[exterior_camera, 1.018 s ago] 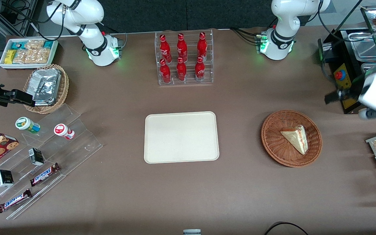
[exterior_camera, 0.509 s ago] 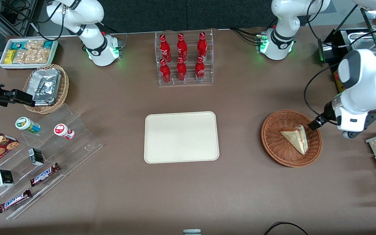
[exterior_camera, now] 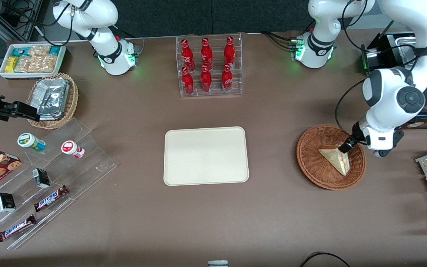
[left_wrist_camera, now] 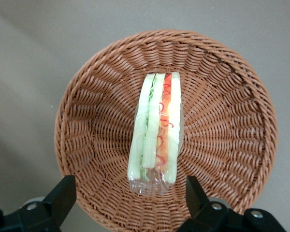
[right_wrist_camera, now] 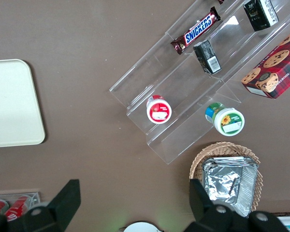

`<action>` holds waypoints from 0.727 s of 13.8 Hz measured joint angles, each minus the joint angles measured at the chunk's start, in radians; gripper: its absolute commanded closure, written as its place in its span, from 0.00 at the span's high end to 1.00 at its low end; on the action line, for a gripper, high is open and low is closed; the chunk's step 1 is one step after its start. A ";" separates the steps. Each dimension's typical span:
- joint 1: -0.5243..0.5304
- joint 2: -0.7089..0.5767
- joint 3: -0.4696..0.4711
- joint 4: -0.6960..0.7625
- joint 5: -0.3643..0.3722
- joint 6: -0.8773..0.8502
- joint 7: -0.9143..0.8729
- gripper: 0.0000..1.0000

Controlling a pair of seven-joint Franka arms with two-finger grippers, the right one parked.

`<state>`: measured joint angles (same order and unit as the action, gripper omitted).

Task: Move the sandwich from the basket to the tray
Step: 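Lower the left gripper and close it on the wrapped sandwich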

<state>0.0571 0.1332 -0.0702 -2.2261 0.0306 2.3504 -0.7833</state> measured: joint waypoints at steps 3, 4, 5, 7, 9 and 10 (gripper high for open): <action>0.000 0.028 0.000 -0.004 -0.002 0.055 -0.036 1.00; 0.000 0.040 0.000 -0.004 -0.002 0.070 -0.041 1.00; 0.000 0.053 0.000 -0.004 -0.002 0.088 -0.044 1.00; -0.001 0.078 0.000 -0.005 -0.002 0.113 -0.046 1.00; -0.002 0.097 -0.001 -0.005 -0.002 0.124 -0.046 1.00; -0.003 0.103 -0.002 -0.006 -0.001 0.124 -0.046 1.00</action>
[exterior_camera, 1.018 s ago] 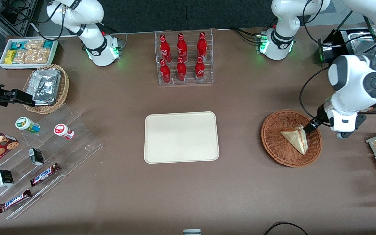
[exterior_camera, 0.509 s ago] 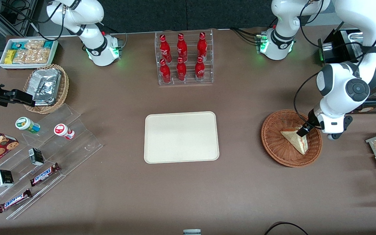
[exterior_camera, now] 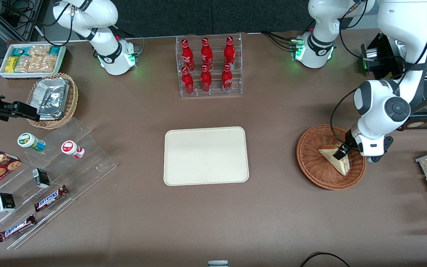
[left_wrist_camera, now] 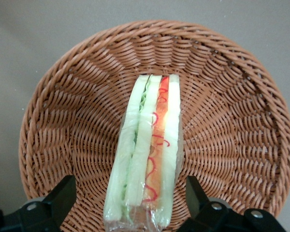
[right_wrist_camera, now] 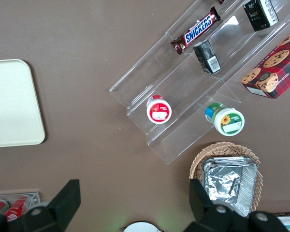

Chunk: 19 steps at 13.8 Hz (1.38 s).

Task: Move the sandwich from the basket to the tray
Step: 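Lower the left gripper and close it on the wrapped sandwich, then lift the sandwich and carry it with the left gripper over the tray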

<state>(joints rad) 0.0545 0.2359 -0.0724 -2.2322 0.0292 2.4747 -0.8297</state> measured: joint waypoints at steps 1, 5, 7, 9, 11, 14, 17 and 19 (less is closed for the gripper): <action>-0.001 0.004 -0.001 -0.001 0.000 0.000 0.000 0.97; -0.002 0.013 -0.002 -0.007 0.000 0.000 0.000 0.02; -0.002 0.014 -0.002 -0.007 0.000 0.001 0.000 0.00; -0.003 0.014 -0.004 -0.003 0.000 0.002 -0.002 0.00; -0.010 0.007 -0.008 0.024 0.000 -0.037 -0.009 0.00; -0.073 -0.035 -0.015 0.134 0.001 -0.269 -0.018 0.00; -0.166 -0.115 -0.021 0.191 0.002 -0.404 -0.025 0.00; -0.253 -0.145 -0.024 0.229 0.002 -0.474 -0.025 0.00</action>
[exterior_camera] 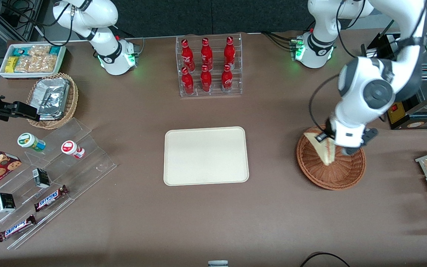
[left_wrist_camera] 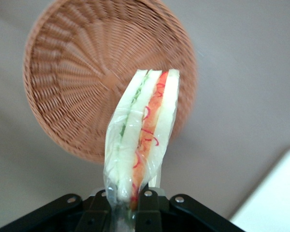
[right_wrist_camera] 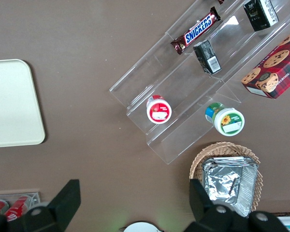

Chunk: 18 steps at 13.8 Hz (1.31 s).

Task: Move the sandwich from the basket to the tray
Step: 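Lift the sandwich and carry it with the left gripper over the tray, then lower the sandwich onto the tray and open the left gripper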

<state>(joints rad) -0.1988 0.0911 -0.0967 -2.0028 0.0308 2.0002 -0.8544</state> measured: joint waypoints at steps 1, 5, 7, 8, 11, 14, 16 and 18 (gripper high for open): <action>-0.055 0.002 -0.002 0.034 0.000 -0.034 -0.002 0.00; -0.234 0.093 -0.005 0.178 0.000 -0.060 -0.031 0.00; -0.300 0.197 -0.004 0.284 0.017 -0.060 -0.031 0.00; -0.333 0.258 -0.004 0.343 0.029 -0.059 -0.035 0.00; -0.411 0.435 -0.003 0.525 0.044 -0.058 -0.053 0.00; -0.468 0.559 -0.001 0.632 0.059 -0.058 -0.057 0.00; -0.490 0.603 -0.001 0.655 0.074 -0.058 -0.072 0.00; -0.500 0.631 0.000 0.665 0.078 -0.057 -0.087 0.00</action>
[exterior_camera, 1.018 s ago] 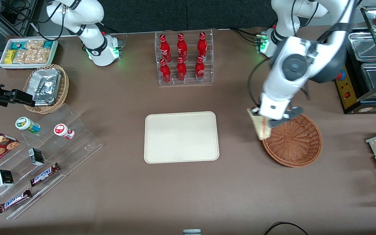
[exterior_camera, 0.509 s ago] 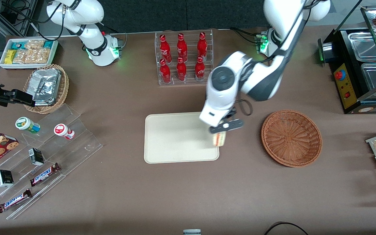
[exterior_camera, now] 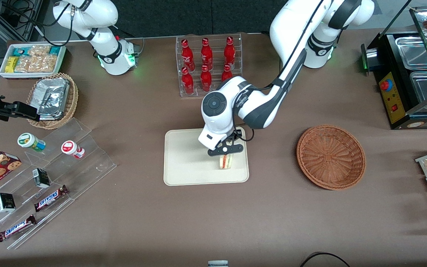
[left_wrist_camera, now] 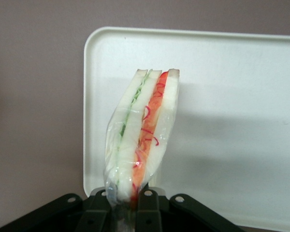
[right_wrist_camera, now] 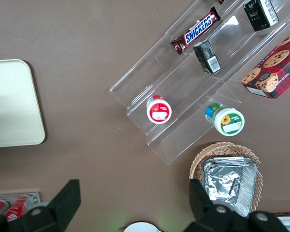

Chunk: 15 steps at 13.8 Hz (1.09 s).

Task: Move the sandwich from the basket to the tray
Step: 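Lower the sandwich onto the tray and open the left gripper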

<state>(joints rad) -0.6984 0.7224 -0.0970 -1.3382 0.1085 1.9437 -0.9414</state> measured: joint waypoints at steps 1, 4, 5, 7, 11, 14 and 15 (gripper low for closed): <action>-0.007 0.013 0.000 0.007 0.001 0.002 -0.015 0.00; -0.023 0.059 0.001 0.040 0.012 0.022 -0.054 0.00; -0.028 0.076 0.001 0.054 0.020 0.025 -0.066 0.00; -0.034 0.100 0.001 0.070 0.027 0.025 -0.079 0.00; -0.047 0.116 0.001 0.073 0.028 0.026 -0.081 1.00; -0.051 0.119 0.001 0.077 0.028 0.026 -0.084 1.00; -0.051 0.119 0.002 0.084 0.028 0.025 -0.085 1.00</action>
<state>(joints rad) -0.7494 0.8418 -0.0948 -1.2542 0.1366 1.9690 -1.0263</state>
